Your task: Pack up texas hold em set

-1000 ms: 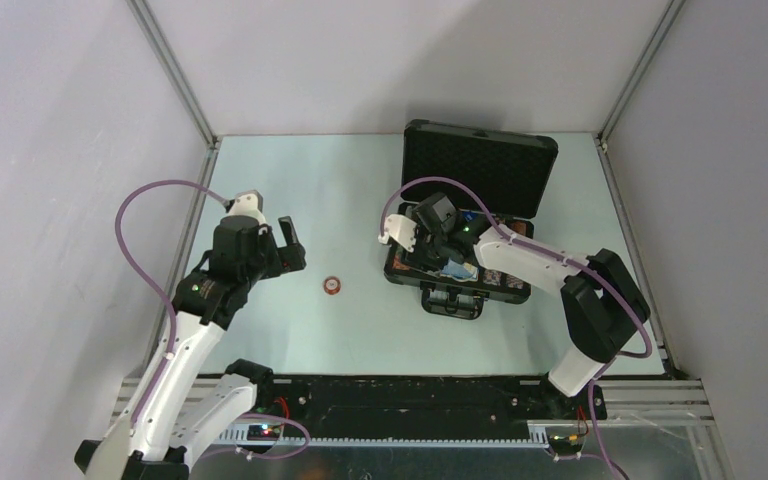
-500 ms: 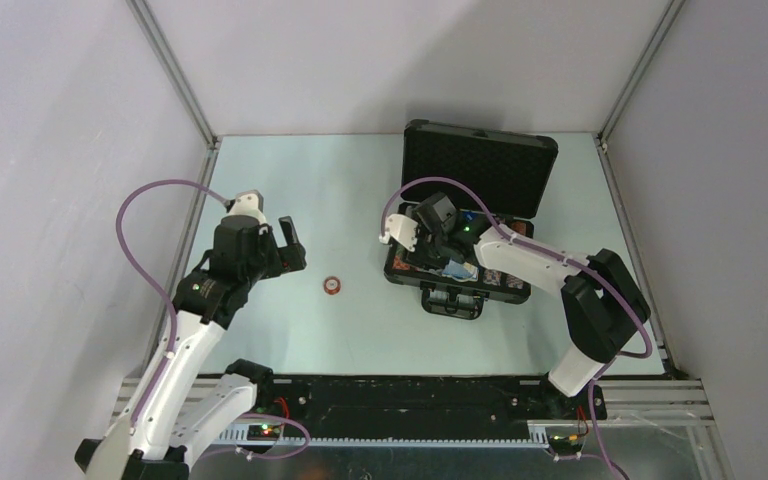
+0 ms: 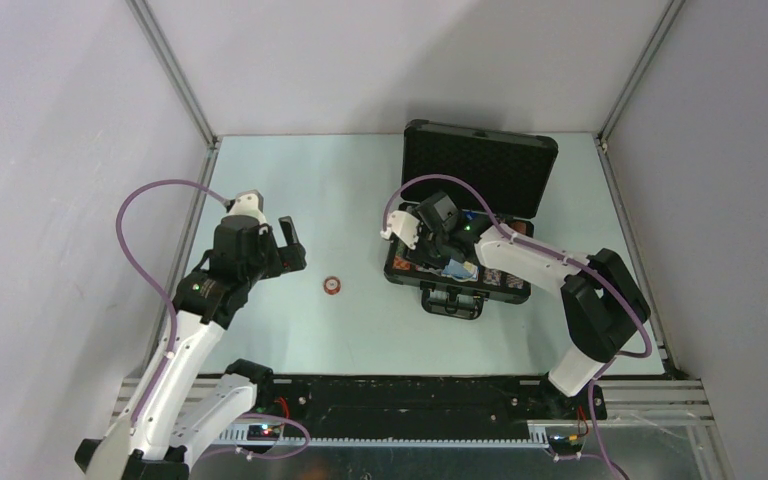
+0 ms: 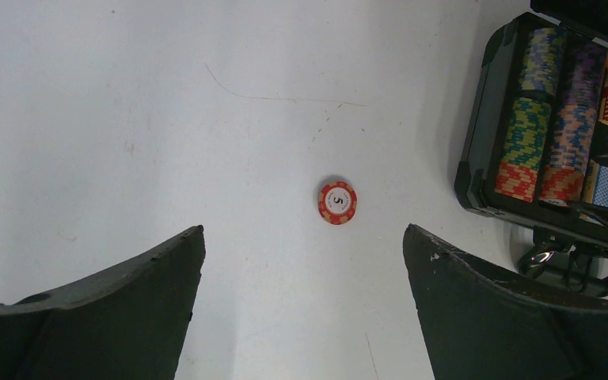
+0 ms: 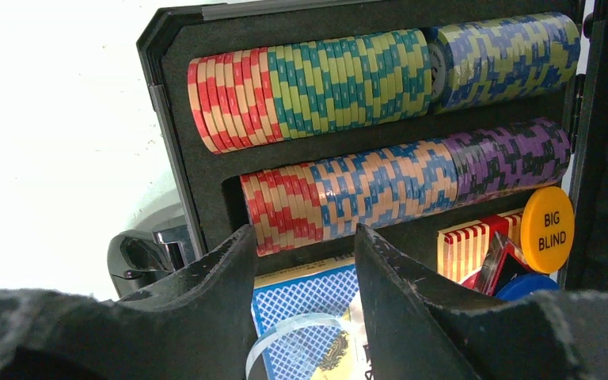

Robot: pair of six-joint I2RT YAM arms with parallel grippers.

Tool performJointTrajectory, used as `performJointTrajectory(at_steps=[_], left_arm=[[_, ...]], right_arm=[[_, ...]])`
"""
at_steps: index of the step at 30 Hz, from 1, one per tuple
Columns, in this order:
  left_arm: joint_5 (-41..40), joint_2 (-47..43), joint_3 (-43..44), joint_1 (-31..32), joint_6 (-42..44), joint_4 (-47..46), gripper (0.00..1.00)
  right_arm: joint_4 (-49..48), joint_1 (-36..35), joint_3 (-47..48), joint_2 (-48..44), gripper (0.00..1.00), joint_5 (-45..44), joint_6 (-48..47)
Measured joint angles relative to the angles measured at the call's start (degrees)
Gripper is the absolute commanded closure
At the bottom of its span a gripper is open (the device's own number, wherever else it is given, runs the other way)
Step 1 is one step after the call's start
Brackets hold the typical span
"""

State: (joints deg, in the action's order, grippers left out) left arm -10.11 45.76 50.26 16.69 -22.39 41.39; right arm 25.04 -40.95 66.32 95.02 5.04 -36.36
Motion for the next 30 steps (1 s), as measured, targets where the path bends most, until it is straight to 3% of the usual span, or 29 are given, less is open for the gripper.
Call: performJointTrajectory(at_steps=[16,25,30], left_arm=[[0.04,0.00,0.00,0.00,0.00,0.00,0.01],[0.00,0.00,0.00,0.00,0.00,0.00,0.01],[-0.39,-0.07,0.00,0.00,-0.02,0.00,0.01]], right_arm=[[1.18,-0.74,0.02,-2.03,0.39,4.02,0.13],[-1.40,-2.80,0.02,-8.87,0.35,5.53,3.52],[-6.05,-4.90,0.07,-9.57,0.22,6.01,10.69]])
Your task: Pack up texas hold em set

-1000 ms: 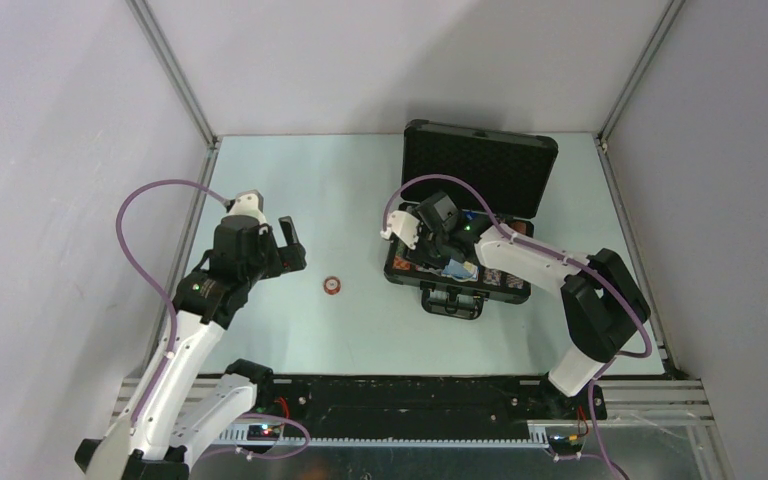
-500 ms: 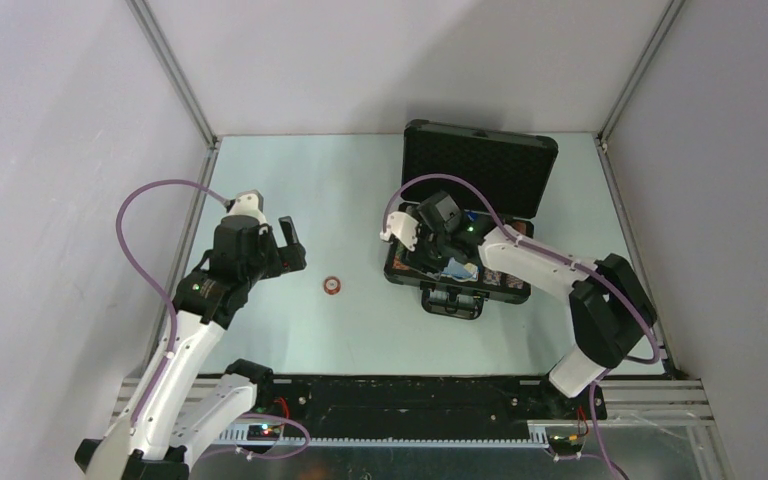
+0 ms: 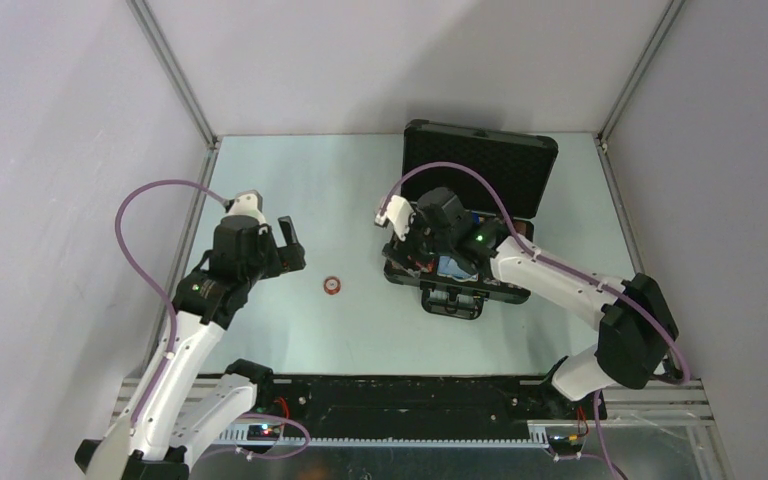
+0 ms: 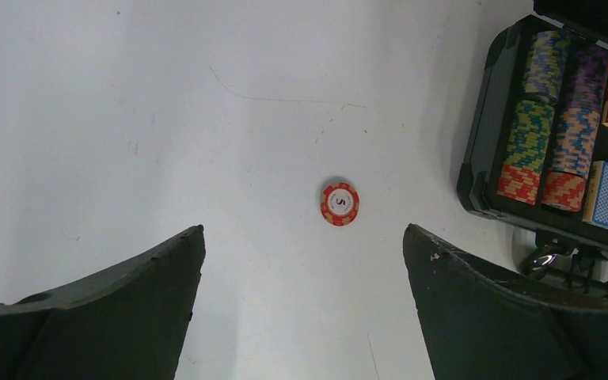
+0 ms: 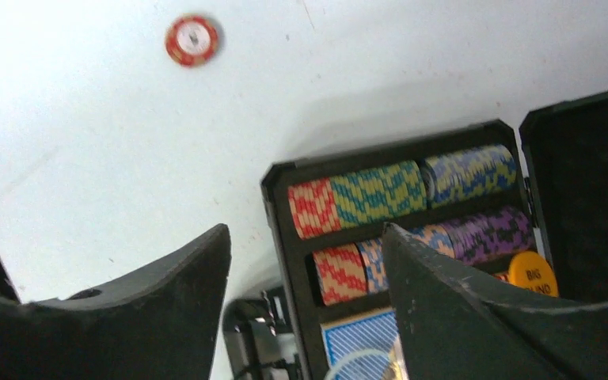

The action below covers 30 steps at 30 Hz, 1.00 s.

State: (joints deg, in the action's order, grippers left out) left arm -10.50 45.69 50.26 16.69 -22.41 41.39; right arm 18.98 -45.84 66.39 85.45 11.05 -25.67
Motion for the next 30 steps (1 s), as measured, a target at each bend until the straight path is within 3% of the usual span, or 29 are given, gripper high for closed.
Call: performJointTrajectory(at_steps=[6,9,14,17,25,30], left_arm=[[-1.99,-1.79,0.00,-0.87,-0.02,0.22,0.00],[-3.69,-3.61,0.00,-1.68,-0.04,0.42,0.00],[-6.29,-5.42,0.00,-2.27,-0.15,0.98,0.00],[-8.04,-6.08,0.00,-2.75,-0.50,1.62,0.00],[-10.80,-7.15,0.00,-3.65,-0.68,2.14,0.00],[-12.15,-7.19,0.00,-3.72,-0.72,2.60,0.00]], right_arm=[[-7.04,-3.61,0.02,-0.02,0.01,-2.80,12.68],[-9.07,-3.43,0.59,-0.17,0.01,-3.63,21.55],[-13.97,6.16,1.31,0.48,0.01,5.46,36.52],[-14.12,8.15,3.26,3.15,0.01,4.66,40.96],[-2.64,-7.87,23.58,20.35,0.01,-13.99,42.60],[0.33,-10.80,25.07,23.39,0.05,-21.35,41.46]])
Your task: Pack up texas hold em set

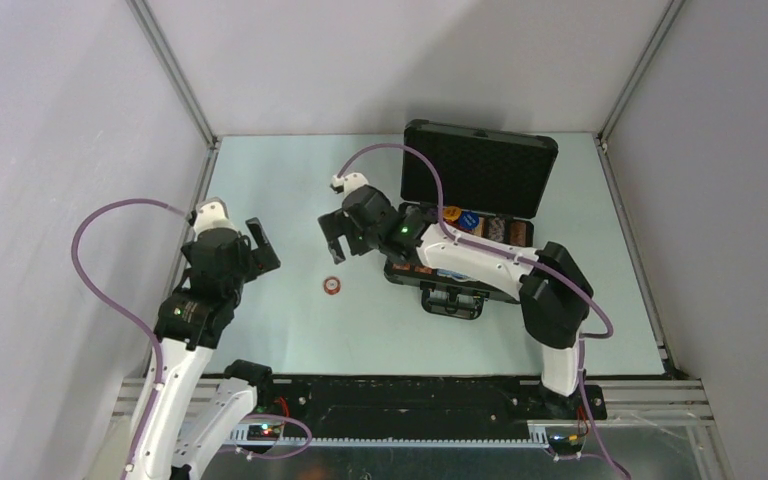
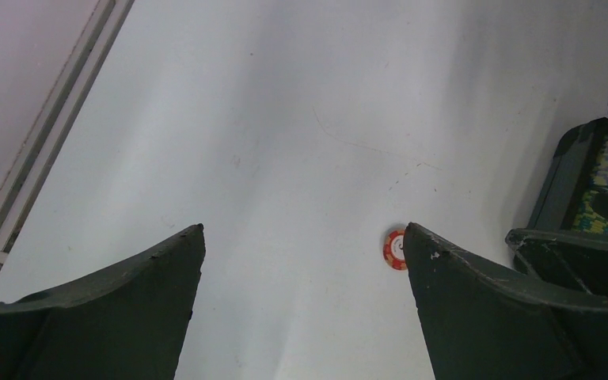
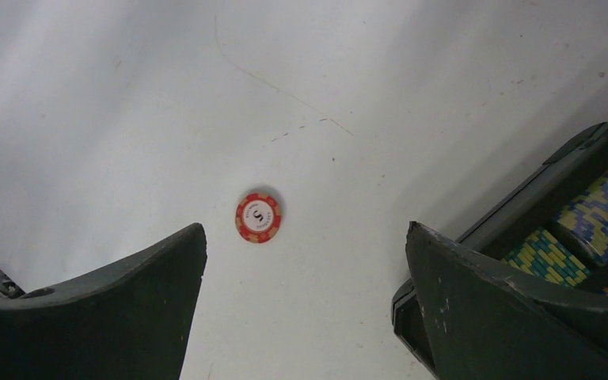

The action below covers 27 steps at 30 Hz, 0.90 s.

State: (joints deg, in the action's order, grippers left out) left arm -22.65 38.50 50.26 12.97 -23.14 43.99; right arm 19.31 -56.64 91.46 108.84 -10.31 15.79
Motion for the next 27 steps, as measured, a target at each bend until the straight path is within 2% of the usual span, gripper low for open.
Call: performJointTrajectory(at_steps=[3,6,11,20,27], left_arm=[[-0.87,-0.35,0.00,0.00,-0.35,0.20,0.00],[-1.84,-0.94,0.00,-0.07,-0.46,0.35,0.00],[-3.61,-1.95,0.00,-0.24,-0.87,0.39,0.00],[-4.17,-2.16,0.00,-0.31,-0.90,0.44,0.00],[-4.13,-2.19,0.00,-0.31,-0.90,0.48,0.00]], right_arm=[[-2.05,1.77,-1.68,0.04,0.08,1.66,1.09],[-1.90,3.28,-0.79,1.36,0.01,2.19,3.13],[0.11,2.21,7.02,8.90,0.01,2.69,6.21],[9.68,-4.70,16.98,20.02,0.10,-0.31,8.83],[16.98,-7.04,25.70,25.77,0.15,-3.32,8.52]])
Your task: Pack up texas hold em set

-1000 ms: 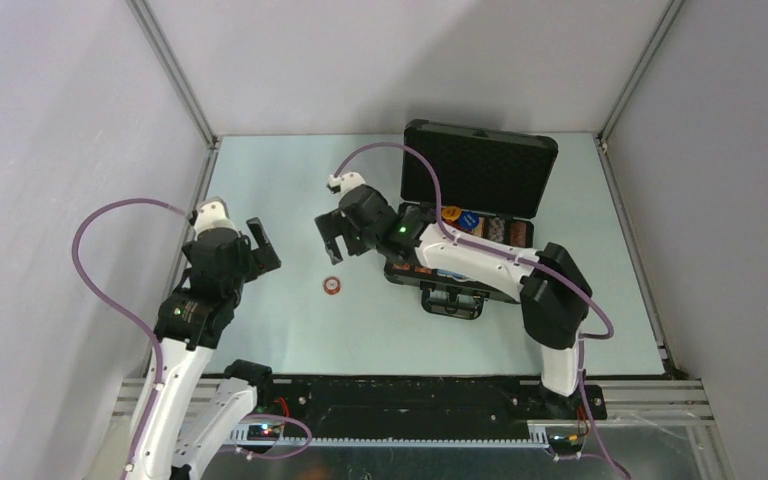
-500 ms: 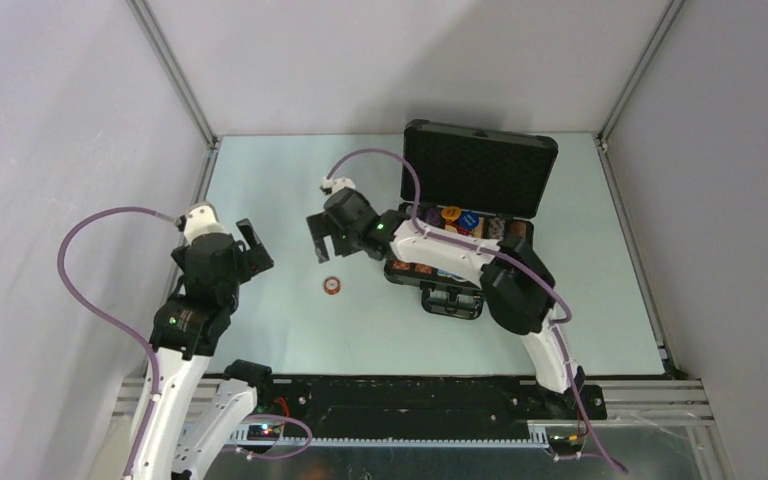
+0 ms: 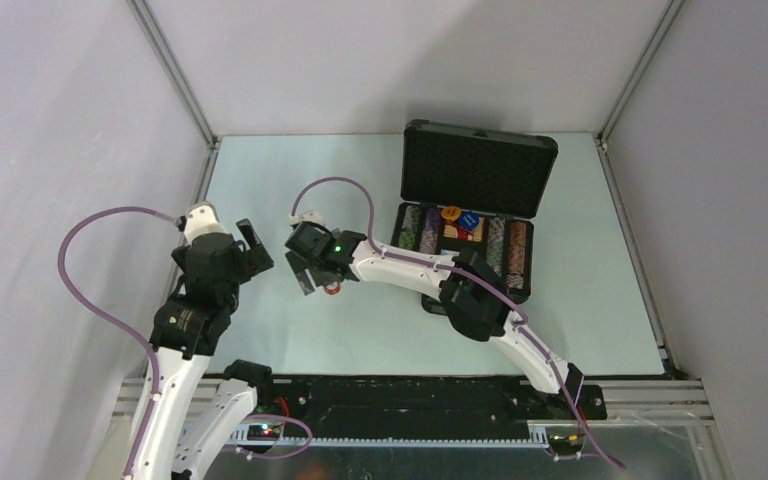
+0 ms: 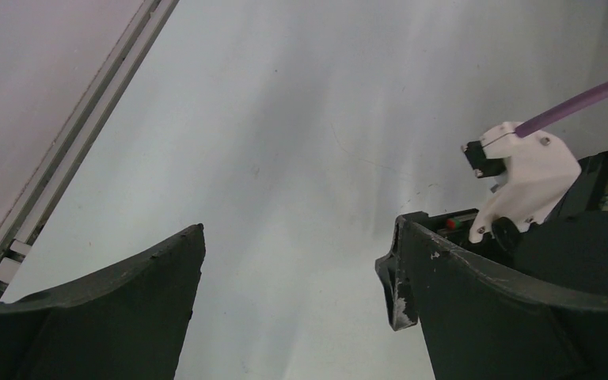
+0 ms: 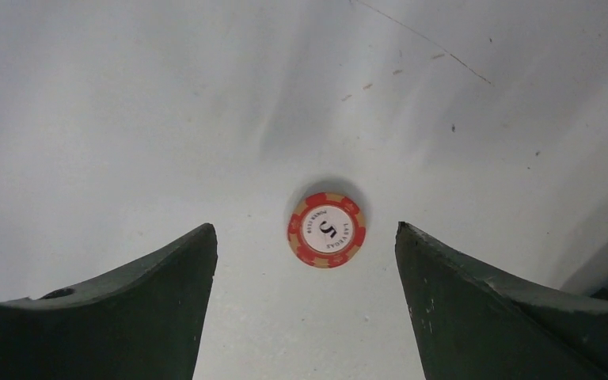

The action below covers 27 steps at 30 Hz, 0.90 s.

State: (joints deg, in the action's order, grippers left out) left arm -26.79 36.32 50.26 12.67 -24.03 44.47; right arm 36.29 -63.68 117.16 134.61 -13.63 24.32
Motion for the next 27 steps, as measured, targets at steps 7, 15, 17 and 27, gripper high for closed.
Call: performJointTrajectory(at_steps=[7,15,17,27], left_arm=[[0.26,0.02,0.00,-0.04,0.00,0.02,0.00],[0.42,0.04,0.00,-0.04,0.00,0.02,0.00],[0.42,0.04,0.00,-0.04,0.00,0.02,0.00],[0.42,0.04,0.00,-0.07,0.00,0.02,0.00]], right_arm=[[5.25,-0.33,1.25,2.47,0.16,-3.45,0.02],[6.49,-0.17,1.38,3.61,0.24,-2.40,0.00],[6.49,-0.22,1.38,3.65,0.27,-2.12,-0.04],[6.03,-0.17,1.38,3.74,0.37,-0.57,-0.37]])
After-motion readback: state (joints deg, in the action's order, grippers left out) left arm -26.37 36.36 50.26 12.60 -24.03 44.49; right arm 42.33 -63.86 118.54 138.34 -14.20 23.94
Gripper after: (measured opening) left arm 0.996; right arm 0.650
